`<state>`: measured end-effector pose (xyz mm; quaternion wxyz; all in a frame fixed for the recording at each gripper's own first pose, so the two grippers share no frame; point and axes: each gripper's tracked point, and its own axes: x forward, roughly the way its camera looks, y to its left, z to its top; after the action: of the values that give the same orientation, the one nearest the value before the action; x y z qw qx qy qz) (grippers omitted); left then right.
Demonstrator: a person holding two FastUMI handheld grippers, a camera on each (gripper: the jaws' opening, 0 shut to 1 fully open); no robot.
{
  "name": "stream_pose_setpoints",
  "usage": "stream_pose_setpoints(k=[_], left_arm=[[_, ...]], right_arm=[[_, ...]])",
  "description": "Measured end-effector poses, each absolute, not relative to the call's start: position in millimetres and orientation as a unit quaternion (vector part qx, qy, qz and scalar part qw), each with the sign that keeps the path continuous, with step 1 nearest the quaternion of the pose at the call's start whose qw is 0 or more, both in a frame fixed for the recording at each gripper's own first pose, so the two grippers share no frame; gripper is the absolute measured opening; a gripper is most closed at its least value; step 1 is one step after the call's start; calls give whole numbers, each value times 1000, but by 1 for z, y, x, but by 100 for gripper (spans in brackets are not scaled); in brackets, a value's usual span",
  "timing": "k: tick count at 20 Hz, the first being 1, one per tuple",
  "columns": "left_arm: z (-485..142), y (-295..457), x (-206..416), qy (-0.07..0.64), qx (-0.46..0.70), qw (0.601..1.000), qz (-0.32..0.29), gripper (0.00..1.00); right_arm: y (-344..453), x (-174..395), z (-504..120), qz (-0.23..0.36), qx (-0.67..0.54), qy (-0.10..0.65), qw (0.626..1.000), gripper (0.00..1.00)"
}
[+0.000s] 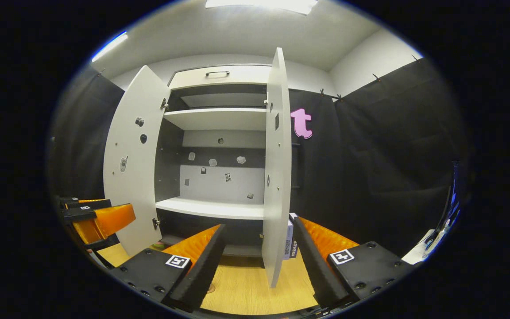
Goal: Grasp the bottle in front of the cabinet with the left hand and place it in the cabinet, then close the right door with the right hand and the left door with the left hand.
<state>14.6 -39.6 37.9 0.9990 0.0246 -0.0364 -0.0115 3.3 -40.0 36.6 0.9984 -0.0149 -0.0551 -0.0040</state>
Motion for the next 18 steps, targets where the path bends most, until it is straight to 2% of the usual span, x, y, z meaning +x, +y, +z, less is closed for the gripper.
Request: stream_pose_setpoints(k=[7,15,16,18], left_arm=[[14,-32,15,-25,23,999,-4,94],[-70,-44,62,5,46,998,-29,95],[-83,-44,69,10,45,998,-32,94],[-115,-42,85,31,48,998,-28,95]], right_arm=[[-36,-6,35,0,-19,-52,998,98],[-46,-15,37,-18,-31,-48,998,99],[-47,-16,37,-21,-31,-47,998,95],[-50,-17,36,-24,-33,-40,998,98]])
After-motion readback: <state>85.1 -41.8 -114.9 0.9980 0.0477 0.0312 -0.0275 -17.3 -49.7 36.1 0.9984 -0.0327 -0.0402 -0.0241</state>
